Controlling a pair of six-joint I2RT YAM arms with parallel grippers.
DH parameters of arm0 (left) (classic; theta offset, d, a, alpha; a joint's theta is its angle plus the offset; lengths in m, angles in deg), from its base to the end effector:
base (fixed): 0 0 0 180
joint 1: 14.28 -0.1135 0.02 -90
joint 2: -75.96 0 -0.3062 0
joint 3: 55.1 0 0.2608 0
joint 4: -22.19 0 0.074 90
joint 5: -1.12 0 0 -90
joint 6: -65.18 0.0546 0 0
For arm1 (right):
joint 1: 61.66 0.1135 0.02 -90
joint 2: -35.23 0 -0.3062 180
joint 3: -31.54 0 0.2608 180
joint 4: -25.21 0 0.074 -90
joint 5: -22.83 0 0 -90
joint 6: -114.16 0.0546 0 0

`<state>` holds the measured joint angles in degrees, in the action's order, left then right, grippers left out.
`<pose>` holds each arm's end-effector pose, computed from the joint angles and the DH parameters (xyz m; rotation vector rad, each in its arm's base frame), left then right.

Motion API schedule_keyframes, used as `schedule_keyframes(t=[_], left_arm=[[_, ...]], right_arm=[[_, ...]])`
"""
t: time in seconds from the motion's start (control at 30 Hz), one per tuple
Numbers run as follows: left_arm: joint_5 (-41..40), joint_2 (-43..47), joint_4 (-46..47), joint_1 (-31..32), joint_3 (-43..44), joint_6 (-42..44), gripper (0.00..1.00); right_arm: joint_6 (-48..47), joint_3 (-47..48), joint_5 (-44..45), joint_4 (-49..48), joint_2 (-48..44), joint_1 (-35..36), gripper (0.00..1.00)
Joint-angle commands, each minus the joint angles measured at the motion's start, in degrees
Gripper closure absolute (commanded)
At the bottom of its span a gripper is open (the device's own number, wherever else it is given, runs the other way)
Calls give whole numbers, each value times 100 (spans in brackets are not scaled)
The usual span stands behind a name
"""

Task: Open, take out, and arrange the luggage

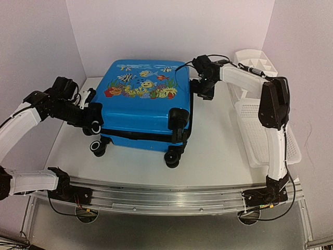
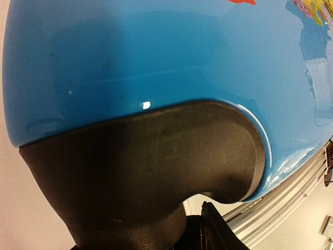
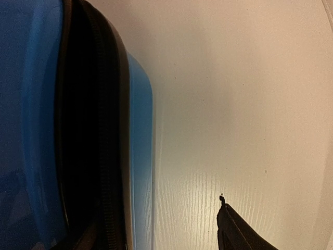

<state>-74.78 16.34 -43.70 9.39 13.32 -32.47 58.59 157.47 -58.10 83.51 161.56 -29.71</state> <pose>0.1704 -0.0892 0.3110 0.4575 2.5677 -0.5182 0.4531 0.2724 0.2491 0.1136 2.5893 0.2254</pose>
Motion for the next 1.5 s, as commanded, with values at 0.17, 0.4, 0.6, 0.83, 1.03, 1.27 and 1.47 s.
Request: schedule_keyframes(t=[0.17,0.4,0.6,0.83,1.03,1.27,1.47], left_arm=[[1996,600,2791,533,-364,-684,100],[2093,671,3186,533,-199,-883,100],[1987,742,3107,536,-471,-761,100],[1977,792,3189,533,-539,-755,100],[1907,823,3203,533,-573,-725,100],[1912,862,3179,533,-577,-703,100],[1905,916,3195,533,-488,-642,100]], right_arm=[[-588,-1999,-692,-972,-2844,580,39],[142,-3201,1,-773,-4068,1555,26],[1562,-2661,1176,773,-3521,2572,20],[2236,-2120,1289,1622,-2805,2880,18],[2134,-1995,1188,1548,-2403,3034,23],[1913,-2075,1239,1114,-2282,2928,82],[1582,-1522,1623,1260,-2629,2906,100]])
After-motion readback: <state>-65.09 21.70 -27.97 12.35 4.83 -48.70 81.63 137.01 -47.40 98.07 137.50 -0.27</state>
